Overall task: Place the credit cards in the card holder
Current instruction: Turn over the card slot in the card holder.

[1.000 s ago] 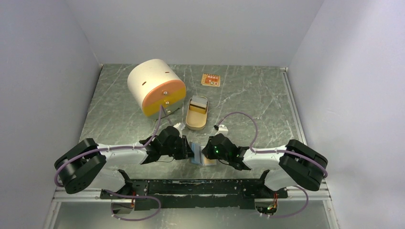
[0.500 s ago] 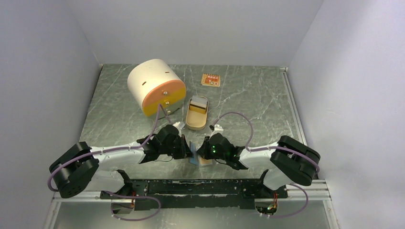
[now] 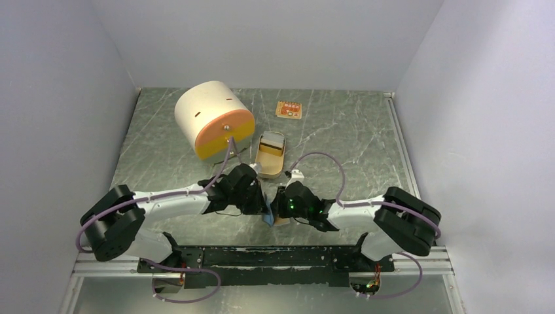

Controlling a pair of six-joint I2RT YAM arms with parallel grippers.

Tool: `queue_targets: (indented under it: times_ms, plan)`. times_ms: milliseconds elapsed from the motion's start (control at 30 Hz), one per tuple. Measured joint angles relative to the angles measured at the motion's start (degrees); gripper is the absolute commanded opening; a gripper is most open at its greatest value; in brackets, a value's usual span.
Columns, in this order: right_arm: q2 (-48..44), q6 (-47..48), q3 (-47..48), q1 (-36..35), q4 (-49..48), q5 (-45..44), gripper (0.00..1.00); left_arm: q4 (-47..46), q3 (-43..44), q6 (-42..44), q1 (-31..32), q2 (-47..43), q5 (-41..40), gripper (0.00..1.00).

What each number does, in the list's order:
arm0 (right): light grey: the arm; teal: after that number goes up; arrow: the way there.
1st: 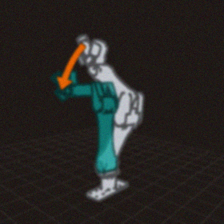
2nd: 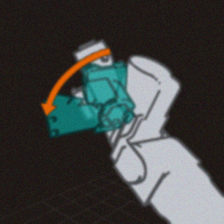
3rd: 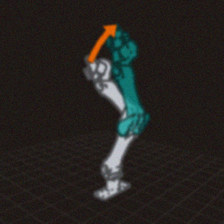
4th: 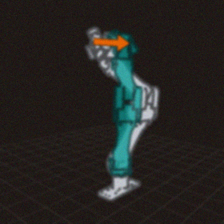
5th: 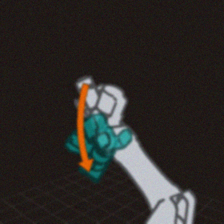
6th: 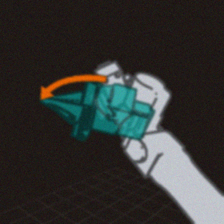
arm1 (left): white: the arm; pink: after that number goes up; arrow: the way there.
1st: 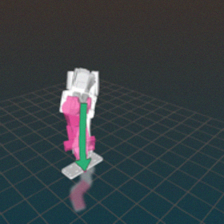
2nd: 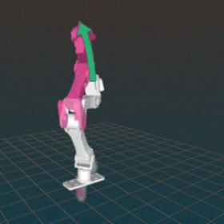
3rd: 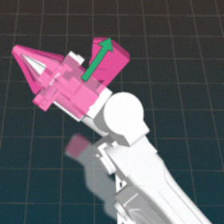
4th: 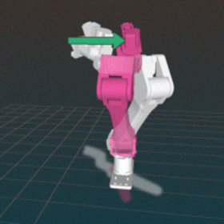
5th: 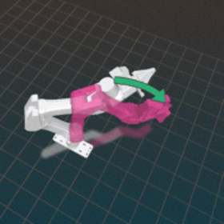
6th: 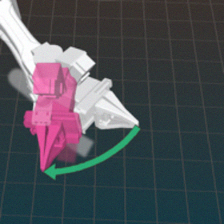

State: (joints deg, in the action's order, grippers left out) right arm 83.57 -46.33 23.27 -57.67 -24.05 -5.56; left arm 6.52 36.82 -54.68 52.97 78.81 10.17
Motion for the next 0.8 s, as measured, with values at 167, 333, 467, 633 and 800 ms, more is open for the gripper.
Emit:
queue_targets:
  times_ms: [167,333,467,633,800]
  plan:
    - [-5.77,0.76,-1.05,0.37,6.01,-0.85,0.38,2.43,3.78,0.44,0.79,3.50,-0.04,0.09]
    - [-10.67,2.47,-1.09,1.77,13.33,-1.11,0.41,3.56,6.43,0.26,1.81,6.40,-0.39,0.09]
    - [-15.93,3.15,-1.09,2.47,19.82,-2.23,0.47,4.13,6.95,0.00,2.43,6.88,-1.29,0.09]
    - [-22.97,3.23,-1.09,2.93,25.53,-3.56,0.51,4.98,7.37,-0.24,2.82,6.95,-2.23,0.09]
    - [-27.06,2.58,-0.96,2.97,28.59,-3.91,0.53,5.90,8.28,-0.22,2.99,7.61,-2.49,0.09]
